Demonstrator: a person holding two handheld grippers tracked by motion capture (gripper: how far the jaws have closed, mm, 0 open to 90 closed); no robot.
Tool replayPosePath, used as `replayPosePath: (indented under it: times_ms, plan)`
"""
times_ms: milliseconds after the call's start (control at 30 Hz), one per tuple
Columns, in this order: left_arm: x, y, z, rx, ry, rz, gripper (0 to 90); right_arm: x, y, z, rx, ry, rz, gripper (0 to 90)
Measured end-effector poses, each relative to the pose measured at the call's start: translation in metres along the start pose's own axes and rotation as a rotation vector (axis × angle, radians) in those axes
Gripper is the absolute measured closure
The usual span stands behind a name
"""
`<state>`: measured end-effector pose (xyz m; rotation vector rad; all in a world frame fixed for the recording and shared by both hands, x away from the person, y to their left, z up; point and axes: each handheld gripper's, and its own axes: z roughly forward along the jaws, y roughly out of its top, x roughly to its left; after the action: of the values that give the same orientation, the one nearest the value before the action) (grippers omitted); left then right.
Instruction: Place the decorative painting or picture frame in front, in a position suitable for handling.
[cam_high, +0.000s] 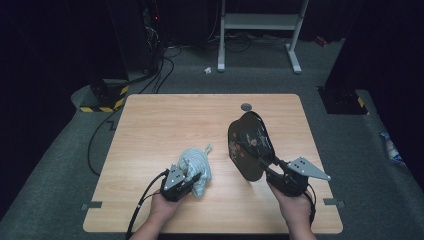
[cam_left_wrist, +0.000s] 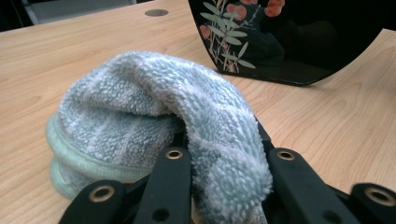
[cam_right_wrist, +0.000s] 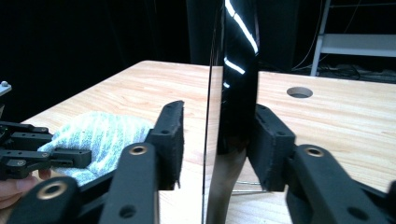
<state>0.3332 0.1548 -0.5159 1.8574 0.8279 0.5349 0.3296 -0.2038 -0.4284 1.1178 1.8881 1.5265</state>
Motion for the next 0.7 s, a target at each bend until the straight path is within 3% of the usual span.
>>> replayPosePath:
  times_ms: [100,233,333,433,700]
  plan:
    - [0.001,-0.004,0.002,0.004,-0.011,-0.009,76.9,0.002,-0.005,0.002,0.008,-0.018,0.005,49.0]
    - [0.002,-0.005,0.0,0.0,-0.016,-0.02,76.7,0.004,-0.014,0.004,0.052,-0.035,-0.006,45.0]
    - [0.004,-0.007,0.0,-0.009,-0.022,-0.031,76.7,0.003,-0.021,0.004,0.053,-0.046,0.0,43.4]
    - [0.003,-0.007,0.0,-0.014,-0.025,-0.039,76.6,0.002,-0.031,0.006,0.044,-0.043,0.015,45.4]
    - [0.002,-0.007,0.002,-0.006,-0.023,-0.034,76.3,0.003,-0.045,0.016,0.095,-0.035,0.02,51.7]
